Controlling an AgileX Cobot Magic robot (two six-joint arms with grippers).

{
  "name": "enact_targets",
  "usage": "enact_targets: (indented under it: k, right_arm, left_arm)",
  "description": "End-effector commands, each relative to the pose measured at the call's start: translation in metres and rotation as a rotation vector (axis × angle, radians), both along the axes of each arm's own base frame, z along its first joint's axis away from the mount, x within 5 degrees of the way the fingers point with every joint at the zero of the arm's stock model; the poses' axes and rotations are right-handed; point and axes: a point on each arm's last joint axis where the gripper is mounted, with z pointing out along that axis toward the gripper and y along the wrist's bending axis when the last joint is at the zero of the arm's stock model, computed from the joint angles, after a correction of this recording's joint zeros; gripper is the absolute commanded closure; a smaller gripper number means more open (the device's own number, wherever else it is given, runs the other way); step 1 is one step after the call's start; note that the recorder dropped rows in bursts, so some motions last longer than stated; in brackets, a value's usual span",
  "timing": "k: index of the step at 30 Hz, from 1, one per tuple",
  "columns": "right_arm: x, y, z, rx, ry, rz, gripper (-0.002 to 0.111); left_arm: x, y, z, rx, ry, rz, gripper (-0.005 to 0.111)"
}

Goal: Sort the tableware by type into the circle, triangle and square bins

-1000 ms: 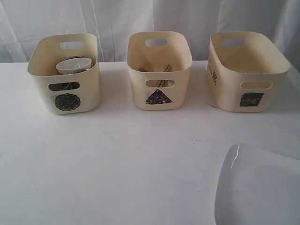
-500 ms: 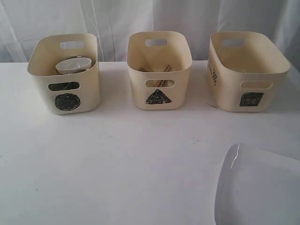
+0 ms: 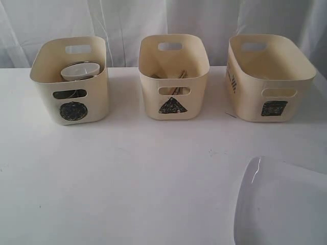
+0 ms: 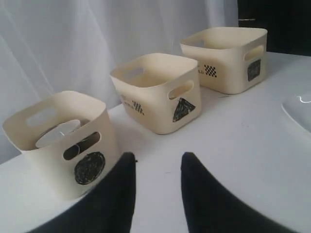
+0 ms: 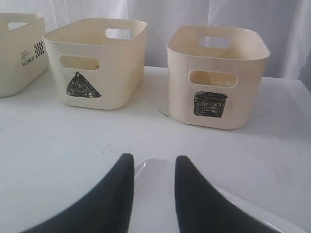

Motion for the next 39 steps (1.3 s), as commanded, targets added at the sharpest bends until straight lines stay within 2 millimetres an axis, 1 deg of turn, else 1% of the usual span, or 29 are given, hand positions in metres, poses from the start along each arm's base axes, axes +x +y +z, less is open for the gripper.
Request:
enact_targets:
  k: [1,2,7,12,25,31,39]
  right_arm:
    - [0.0,-0.001,-0.001,-0.005,-0.008,-0.009,0.08]
    - [0.0,-0.001,-0.001,-0.005,-0.008,-0.009,0.08]
    - [0.0,-0.001,-0.001,-0.008,-0.008,-0.01,0.08]
    - [0.0,-0.001,-0.001,-0.008,-0.008,-0.01,0.08]
    - [0.0,-0.001,-0.001,-0.008,-0.008,-0.01,0.08]
    - [0.0,-0.001,-0.001,-0.008,-0.008,-0.01,0.08]
    - [0.0,-0.001,-0.001,-0.008,-0.008,-0.01,0.08]
  left_arm:
    - [0.01,-0.011,-0.041,-0.035,0.041,-0.026,0.069]
    - [0.012,-0.012,-0.051,-0.042,0.05,-0.027,0.069]
    - [0.016,-0.015,-0.077,-0.044,0.067,-0.024,0.069]
    - [0.016,-0.015,-0.081,-0.028,0.11,-0.025,0.069]
    - [0.016,-0.015,-0.082,-0.022,0.119,-0.014,0.069]
    - [0.018,-0.011,-0.082,-0.026,0.118,0.065,0.069]
    - [0.023,-0.003,-0.082,-0.033,0.114,0.235,0.069]
